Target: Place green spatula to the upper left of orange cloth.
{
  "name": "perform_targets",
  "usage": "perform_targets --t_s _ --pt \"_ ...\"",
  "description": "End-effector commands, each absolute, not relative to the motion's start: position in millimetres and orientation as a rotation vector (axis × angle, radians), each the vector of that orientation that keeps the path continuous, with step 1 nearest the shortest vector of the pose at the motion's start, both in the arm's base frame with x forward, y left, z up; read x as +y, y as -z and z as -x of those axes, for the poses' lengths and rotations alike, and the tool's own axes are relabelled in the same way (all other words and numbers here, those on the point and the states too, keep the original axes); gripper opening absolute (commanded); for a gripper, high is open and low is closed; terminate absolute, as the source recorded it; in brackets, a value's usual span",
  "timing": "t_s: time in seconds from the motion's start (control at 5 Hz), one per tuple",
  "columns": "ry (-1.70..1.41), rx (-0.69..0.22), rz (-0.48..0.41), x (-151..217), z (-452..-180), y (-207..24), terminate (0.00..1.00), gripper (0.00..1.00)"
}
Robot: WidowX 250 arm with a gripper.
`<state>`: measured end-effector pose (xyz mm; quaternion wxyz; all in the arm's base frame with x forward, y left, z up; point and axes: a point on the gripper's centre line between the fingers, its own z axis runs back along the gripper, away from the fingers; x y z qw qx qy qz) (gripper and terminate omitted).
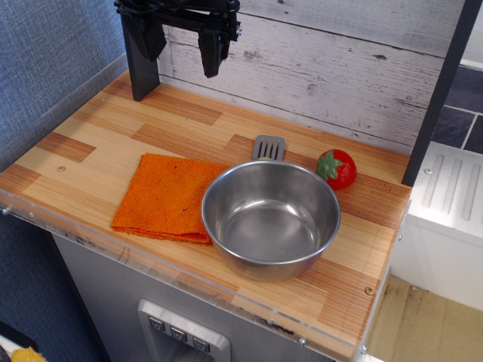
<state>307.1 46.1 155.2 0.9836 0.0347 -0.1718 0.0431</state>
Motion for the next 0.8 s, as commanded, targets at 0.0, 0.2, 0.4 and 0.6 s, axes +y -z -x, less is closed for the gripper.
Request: perform_targets --t_s 0.0,0.2,0.4,0.6 --pt "-0.087 -0.346 -0.070 46.1 -307.1 -155.2 0.00 1.00" --pt "-0.106 -0.390 -0.017 37.3 -322.0 -140.3 0.00 1.00" --pt "-0.111 -0.357 -0.013 30.4 -336.6 -117.9 0.00 1.00" --pt "-0.160 -0.329 0.036 21.5 -343.5 -101.8 0.00 1.00"
